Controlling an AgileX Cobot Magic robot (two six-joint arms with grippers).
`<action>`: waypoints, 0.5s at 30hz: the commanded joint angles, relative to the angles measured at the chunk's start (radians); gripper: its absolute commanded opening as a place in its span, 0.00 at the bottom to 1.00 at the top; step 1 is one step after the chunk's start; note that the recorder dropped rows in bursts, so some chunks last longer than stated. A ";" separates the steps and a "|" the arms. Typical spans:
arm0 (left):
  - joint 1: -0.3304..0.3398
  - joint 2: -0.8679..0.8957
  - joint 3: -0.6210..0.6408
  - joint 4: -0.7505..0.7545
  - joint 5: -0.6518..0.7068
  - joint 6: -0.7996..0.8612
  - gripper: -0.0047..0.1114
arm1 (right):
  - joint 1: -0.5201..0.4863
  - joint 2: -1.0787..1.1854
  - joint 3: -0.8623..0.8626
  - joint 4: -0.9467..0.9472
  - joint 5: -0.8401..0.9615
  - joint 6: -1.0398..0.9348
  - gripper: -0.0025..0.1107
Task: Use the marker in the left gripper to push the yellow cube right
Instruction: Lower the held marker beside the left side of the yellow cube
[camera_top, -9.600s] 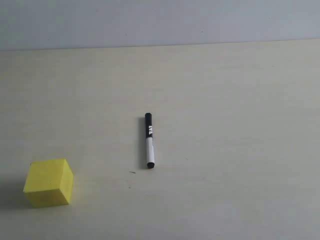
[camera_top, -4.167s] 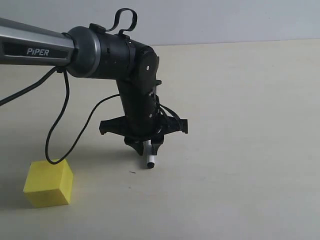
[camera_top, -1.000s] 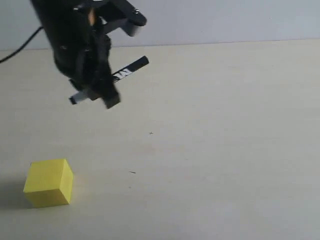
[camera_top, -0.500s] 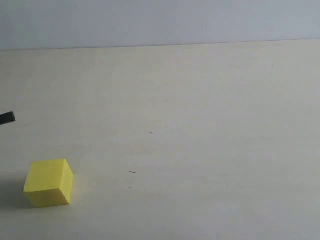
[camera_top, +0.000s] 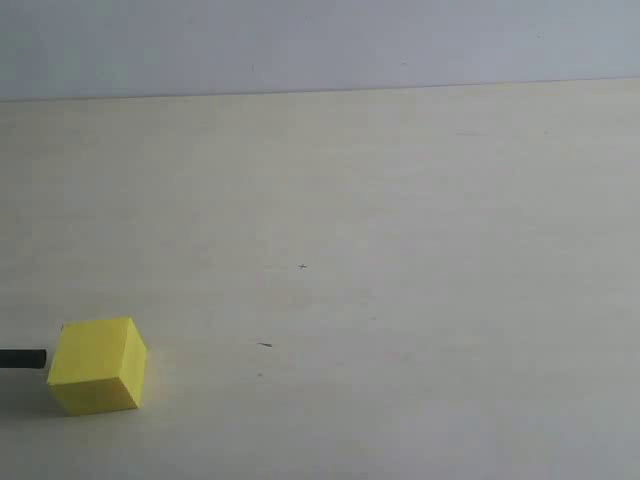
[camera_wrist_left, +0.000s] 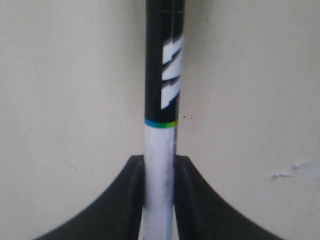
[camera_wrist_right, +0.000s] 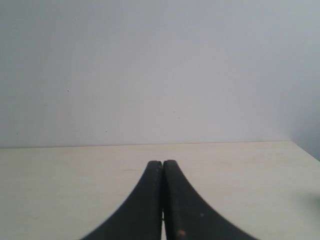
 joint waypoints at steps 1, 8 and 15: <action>0.048 0.055 0.021 -0.009 -0.041 0.021 0.04 | 0.002 -0.005 0.005 -0.002 -0.006 -0.001 0.02; 0.098 0.064 0.021 -0.016 -0.047 0.031 0.04 | 0.002 -0.005 0.005 -0.002 -0.006 -0.001 0.02; 0.089 0.120 0.021 -0.067 -0.020 0.040 0.04 | 0.002 -0.005 0.005 -0.002 -0.006 -0.001 0.02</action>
